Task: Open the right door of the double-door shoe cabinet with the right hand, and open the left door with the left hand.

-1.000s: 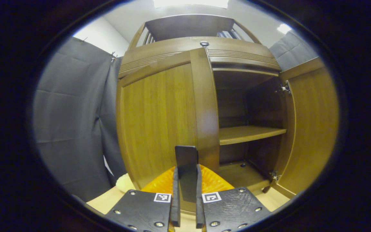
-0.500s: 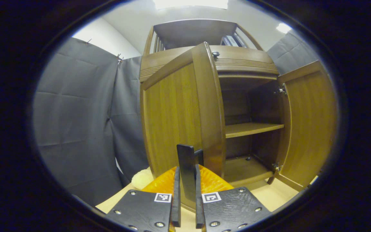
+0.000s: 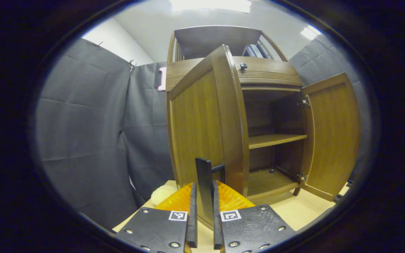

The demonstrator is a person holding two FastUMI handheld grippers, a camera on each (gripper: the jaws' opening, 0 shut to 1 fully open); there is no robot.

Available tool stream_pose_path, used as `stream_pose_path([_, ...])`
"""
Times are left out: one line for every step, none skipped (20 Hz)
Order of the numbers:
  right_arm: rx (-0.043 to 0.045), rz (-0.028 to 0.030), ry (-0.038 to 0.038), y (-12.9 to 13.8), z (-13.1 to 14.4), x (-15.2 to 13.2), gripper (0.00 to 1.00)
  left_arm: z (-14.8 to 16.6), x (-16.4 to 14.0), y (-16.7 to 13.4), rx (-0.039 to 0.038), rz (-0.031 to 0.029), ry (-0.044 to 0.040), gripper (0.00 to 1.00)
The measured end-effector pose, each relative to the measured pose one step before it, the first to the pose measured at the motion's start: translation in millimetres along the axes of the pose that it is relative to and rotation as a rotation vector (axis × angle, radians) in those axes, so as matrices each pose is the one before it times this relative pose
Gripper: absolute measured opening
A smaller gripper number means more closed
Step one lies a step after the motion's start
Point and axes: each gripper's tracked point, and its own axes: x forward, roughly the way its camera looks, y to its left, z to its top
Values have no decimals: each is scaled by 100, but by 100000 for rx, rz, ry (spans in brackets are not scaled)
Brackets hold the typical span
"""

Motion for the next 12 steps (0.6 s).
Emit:
stream_pose_path([-442,428,-55,283,56,62,96,-41,-400,450,820,923,28,22])
stream_pose_path([-170,442,-8,327,106,32,96,18,-258,555,1489,942,-235,19])
stream_pose_path([30,162,-124,230,95,52,96,167,-76,291,1415,997,-390,16])
stream_pose_path([250,202,-171,242,55,83,96,-24,-102,496,738,701,-30,19])
stream_pose_path([266,262,-53,267,70,53,92,-148,-446,587,-284,706,108,22])
stream_pose_path([19,83,-22,303,-28,106,92,-84,-285,458,-592,355,-131,22])
stream_pose_path([-105,237,10,292,13,69,96,-39,-364,427,-453,360,-133,22])
stream_pose_path([13,358,225,358,-21,151,96,-76,-156,588,-359,395,-141,22])
stream_pose_path([143,424,33,334,50,56,96,-132,-254,489,-220,171,321,22])
stream_pose_path([51,383,-14,445,24,43,96,-49,-7,426,-277,37,317,22])
stream_pose_path([-174,161,-194,333,114,68,96,-95,-137,385,324,1189,110,22])
stream_pose_path([-301,81,-158,131,-101,-101,96,-263,593,615,17,545,291,22])
